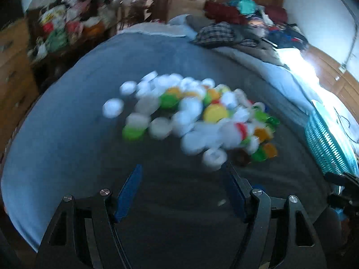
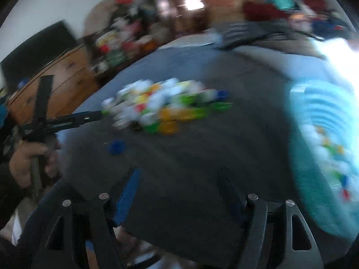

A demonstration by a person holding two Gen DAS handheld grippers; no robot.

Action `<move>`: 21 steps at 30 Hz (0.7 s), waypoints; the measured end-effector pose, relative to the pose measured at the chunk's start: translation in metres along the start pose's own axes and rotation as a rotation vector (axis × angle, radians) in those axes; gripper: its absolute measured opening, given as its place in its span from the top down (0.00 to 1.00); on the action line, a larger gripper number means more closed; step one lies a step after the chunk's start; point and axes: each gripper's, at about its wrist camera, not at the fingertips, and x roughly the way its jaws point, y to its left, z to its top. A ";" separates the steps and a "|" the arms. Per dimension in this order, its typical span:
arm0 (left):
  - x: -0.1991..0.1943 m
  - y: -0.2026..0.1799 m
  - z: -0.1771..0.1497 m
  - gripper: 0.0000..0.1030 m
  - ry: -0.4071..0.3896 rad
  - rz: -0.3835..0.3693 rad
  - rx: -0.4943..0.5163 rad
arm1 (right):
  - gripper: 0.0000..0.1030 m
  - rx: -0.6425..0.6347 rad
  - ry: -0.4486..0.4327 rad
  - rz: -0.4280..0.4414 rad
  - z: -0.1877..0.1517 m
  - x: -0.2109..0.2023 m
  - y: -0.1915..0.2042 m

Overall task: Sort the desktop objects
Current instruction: 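Grasp a blue cap with the right tool while the left tool grasps a white QR-code cap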

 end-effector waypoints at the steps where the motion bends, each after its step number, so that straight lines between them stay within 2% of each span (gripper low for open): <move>1: -0.002 0.004 -0.004 0.36 0.004 -0.003 0.003 | 0.29 -0.022 0.014 0.037 0.004 0.015 0.012; 5: -0.005 0.001 -0.018 0.35 0.005 -0.032 0.013 | 0.34 -0.098 0.048 0.124 0.014 0.064 0.053; 9: -0.007 0.001 -0.022 0.35 0.000 -0.055 0.011 | 0.37 -0.137 0.092 0.104 0.023 0.104 0.071; 12: -0.003 -0.004 -0.031 0.35 -0.001 -0.063 0.014 | 0.44 -0.162 0.133 0.091 0.020 0.126 0.076; 16: 0.009 -0.014 -0.036 0.35 0.010 -0.088 0.029 | 0.69 -0.118 0.131 0.073 0.020 0.120 0.065; 21: 0.034 -0.038 -0.041 0.35 0.027 -0.127 0.073 | 0.69 -0.077 0.092 0.053 0.015 0.084 0.047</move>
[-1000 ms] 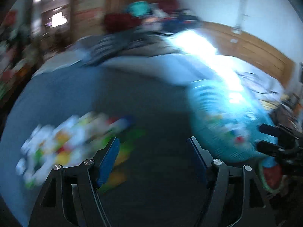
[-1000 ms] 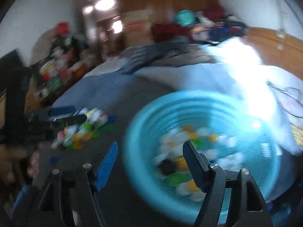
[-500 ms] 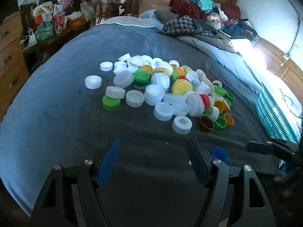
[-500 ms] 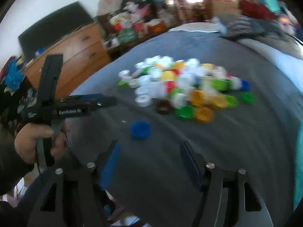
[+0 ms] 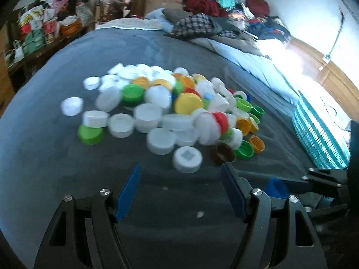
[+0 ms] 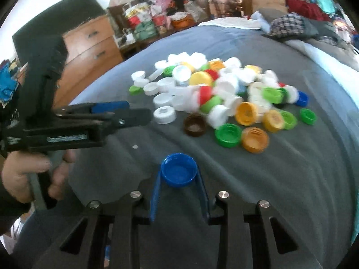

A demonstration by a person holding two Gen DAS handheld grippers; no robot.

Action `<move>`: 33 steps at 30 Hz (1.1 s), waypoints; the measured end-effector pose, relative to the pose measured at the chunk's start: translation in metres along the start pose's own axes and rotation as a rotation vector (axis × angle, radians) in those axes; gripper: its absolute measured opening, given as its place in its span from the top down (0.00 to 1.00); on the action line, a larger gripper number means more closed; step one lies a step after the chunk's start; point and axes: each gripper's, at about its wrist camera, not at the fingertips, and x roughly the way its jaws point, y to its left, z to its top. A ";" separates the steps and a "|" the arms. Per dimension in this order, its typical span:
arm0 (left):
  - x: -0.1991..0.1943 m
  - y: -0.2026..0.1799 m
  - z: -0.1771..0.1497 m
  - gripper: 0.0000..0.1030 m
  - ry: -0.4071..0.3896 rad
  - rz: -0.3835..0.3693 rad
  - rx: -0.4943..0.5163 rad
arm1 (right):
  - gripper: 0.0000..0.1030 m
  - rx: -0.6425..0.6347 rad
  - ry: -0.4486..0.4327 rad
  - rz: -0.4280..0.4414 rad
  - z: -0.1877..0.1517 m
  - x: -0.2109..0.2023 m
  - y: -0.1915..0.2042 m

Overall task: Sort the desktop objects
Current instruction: 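Grasp a blue cap with the right tool while the left tool grasps a white QR-code cap, then carry the blue and white caps over the blue basket and open both tools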

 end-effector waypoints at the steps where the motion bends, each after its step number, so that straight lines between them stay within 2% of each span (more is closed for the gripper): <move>1: 0.008 -0.003 0.002 0.35 0.004 -0.001 0.001 | 0.69 0.013 -0.005 -0.001 -0.002 -0.006 -0.004; 4: 0.022 -0.009 0.007 0.36 0.010 -0.003 0.011 | 0.69 0.052 -0.013 -0.005 -0.009 -0.016 -0.014; 5: 0.023 -0.012 0.008 0.39 0.013 -0.009 0.014 | 0.69 0.063 -0.013 -0.006 -0.010 -0.017 -0.016; 6: 0.029 -0.012 0.011 0.45 0.015 -0.013 0.020 | 0.69 0.074 -0.011 -0.008 -0.013 -0.018 -0.018; 8: 0.037 -0.018 0.013 0.75 0.024 -0.001 0.044 | 0.69 0.089 -0.009 -0.012 -0.016 -0.018 -0.020; 13: 0.032 -0.017 0.011 0.76 0.021 0.011 0.047 | 0.69 0.120 -0.033 -0.018 -0.014 -0.027 -0.023; 20: -0.023 -0.027 0.012 0.76 -0.042 0.041 0.075 | 0.69 0.116 -0.097 -0.028 -0.009 -0.058 -0.018; 25: -0.043 -0.046 0.032 0.76 -0.069 0.044 0.094 | 0.69 0.115 -0.143 -0.056 -0.006 -0.083 -0.015; 33: -0.060 -0.095 0.062 0.76 -0.107 -0.005 0.154 | 0.69 0.133 -0.214 -0.160 -0.004 -0.134 -0.026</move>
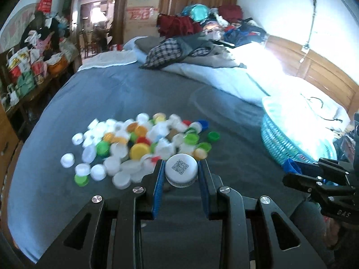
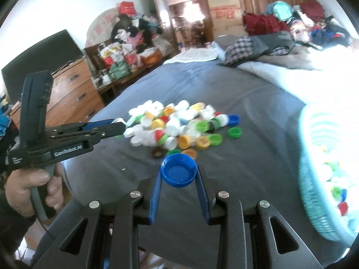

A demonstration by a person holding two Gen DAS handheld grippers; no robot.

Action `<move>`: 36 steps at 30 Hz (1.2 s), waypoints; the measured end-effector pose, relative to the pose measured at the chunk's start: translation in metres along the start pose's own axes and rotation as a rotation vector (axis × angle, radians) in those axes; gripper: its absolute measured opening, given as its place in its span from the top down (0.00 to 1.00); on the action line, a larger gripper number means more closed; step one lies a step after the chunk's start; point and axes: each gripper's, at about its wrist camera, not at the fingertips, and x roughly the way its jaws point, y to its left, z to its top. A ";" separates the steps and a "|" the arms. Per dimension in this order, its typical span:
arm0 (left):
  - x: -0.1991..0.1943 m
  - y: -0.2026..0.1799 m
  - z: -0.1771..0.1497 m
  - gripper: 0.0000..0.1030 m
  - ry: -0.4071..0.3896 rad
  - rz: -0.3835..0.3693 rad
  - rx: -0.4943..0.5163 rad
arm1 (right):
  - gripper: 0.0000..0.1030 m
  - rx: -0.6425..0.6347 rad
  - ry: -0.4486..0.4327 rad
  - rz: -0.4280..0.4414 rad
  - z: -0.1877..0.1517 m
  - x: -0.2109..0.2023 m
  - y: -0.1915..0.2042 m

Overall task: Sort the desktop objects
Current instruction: 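Carry the blue and white caps over the blue basket and open both tools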

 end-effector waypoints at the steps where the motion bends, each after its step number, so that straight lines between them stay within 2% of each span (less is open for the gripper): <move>1: 0.000 -0.008 0.006 0.76 -0.001 -0.008 0.010 | 0.69 0.008 -0.007 -0.016 0.001 -0.006 -0.005; 15: 0.021 -0.134 0.055 0.76 -0.008 -0.167 0.170 | 0.69 0.116 -0.114 -0.225 0.014 -0.088 -0.103; 22: 0.045 -0.194 0.085 0.76 0.009 -0.229 0.237 | 0.68 0.151 -0.132 -0.318 0.019 -0.119 -0.152; 29: 0.079 -0.246 0.109 0.76 0.050 -0.242 0.301 | 0.68 0.201 -0.125 -0.373 0.018 -0.138 -0.195; 36: 0.092 -0.269 0.109 0.76 0.077 -0.242 0.335 | 0.68 0.221 -0.126 -0.383 0.014 -0.146 -0.211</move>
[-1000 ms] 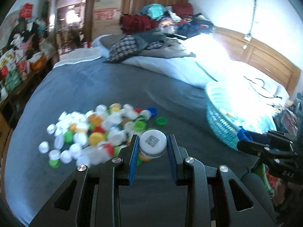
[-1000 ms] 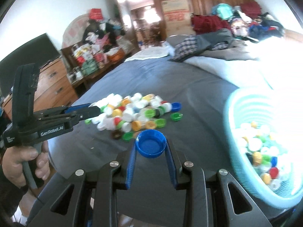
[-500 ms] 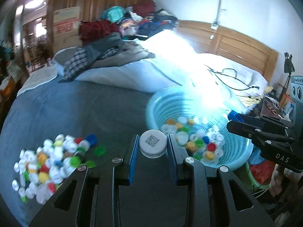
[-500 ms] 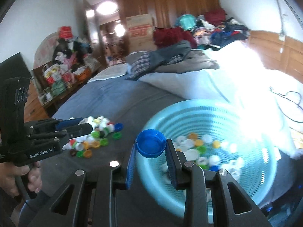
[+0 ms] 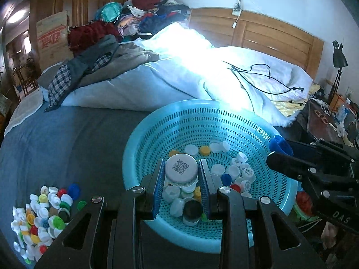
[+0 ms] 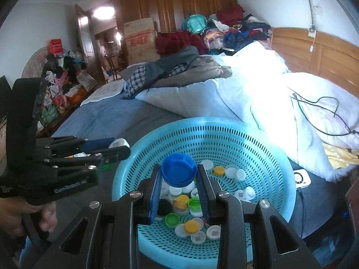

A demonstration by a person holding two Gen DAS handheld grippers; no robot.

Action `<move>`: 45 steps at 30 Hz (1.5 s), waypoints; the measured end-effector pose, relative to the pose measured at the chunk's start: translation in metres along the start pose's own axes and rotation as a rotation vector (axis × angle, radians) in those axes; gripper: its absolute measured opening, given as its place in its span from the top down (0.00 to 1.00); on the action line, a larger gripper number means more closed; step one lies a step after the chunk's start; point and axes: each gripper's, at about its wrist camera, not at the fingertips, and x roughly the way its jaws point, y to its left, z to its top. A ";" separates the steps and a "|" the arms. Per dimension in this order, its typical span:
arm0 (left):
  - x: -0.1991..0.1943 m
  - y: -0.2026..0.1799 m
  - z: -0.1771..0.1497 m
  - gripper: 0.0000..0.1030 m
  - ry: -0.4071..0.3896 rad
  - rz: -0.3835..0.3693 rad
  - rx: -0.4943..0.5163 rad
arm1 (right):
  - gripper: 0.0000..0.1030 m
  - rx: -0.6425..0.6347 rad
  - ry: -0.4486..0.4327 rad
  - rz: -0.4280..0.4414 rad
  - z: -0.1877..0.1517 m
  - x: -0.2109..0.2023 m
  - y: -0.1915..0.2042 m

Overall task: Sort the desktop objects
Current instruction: 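Carry the blue and white caps over the blue basket and open both tools, then grasp a green cap from the pile with the left tool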

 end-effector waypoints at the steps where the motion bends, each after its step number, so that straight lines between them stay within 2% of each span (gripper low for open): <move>1: 0.001 -0.001 -0.001 0.76 0.002 -0.001 0.002 | 0.68 0.000 0.001 0.000 -0.001 0.000 0.001; 13: 0.004 -0.002 -0.003 0.76 0.008 -0.001 -0.001 | 0.68 0.011 0.010 0.000 -0.004 0.006 -0.001; 16: 0.004 -0.003 -0.003 0.75 0.002 -0.027 -0.005 | 0.68 0.008 0.009 -0.006 -0.003 0.006 -0.001; 17: 0.002 -0.004 -0.002 0.66 -0.006 -0.040 -0.001 | 0.65 0.002 0.007 -0.018 -0.003 0.006 -0.001; 18: -0.001 -0.004 -0.002 0.57 -0.024 -0.032 0.000 | 0.57 -0.002 0.000 -0.040 -0.003 0.004 0.000; 19: -0.008 -0.002 -0.002 0.34 -0.059 -0.013 -0.005 | 0.32 -0.001 -0.023 -0.059 -0.002 0.000 0.000; 20: -0.016 0.000 -0.002 0.25 -0.100 0.006 -0.013 | 0.20 0.008 -0.048 -0.061 -0.001 -0.005 -0.002; 22: -0.028 0.007 -0.002 0.25 -0.147 0.015 -0.021 | 0.20 0.022 -0.067 -0.052 0.002 -0.011 -0.002; 25: -0.043 0.027 -0.011 0.25 -0.169 0.022 -0.032 | 0.20 0.012 -0.096 -0.037 0.002 -0.018 0.006; 28: -0.059 0.064 -0.047 0.25 -0.177 0.043 -0.067 | 0.20 -0.004 -0.123 0.009 -0.009 -0.024 0.028; 30: -0.066 0.100 -0.085 0.25 -0.150 0.089 -0.125 | 0.16 -0.048 -0.126 0.056 -0.026 -0.023 0.054; 32: -0.071 0.146 -0.131 0.25 -0.091 0.181 -0.212 | 0.08 -0.108 -0.120 0.096 -0.051 -0.016 0.085; 34: -0.082 0.191 -0.176 0.25 -0.057 0.258 -0.323 | 0.08 -0.187 -0.075 0.154 -0.077 -0.004 0.119; 37: -0.117 0.260 -0.248 0.25 -0.044 0.444 -0.496 | 0.08 -0.254 0.028 0.210 -0.103 0.016 0.157; 40: -0.140 0.306 -0.293 0.25 -0.019 0.565 -0.617 | 0.08 -0.268 0.082 0.253 -0.117 0.028 0.178; 42: -0.144 0.332 -0.313 0.25 0.013 0.580 -0.665 | 0.08 -0.275 0.107 0.263 -0.121 0.036 0.188; 45: -0.137 0.344 -0.316 0.25 0.021 0.532 -0.647 | 0.08 -0.288 0.152 0.287 -0.124 0.047 0.200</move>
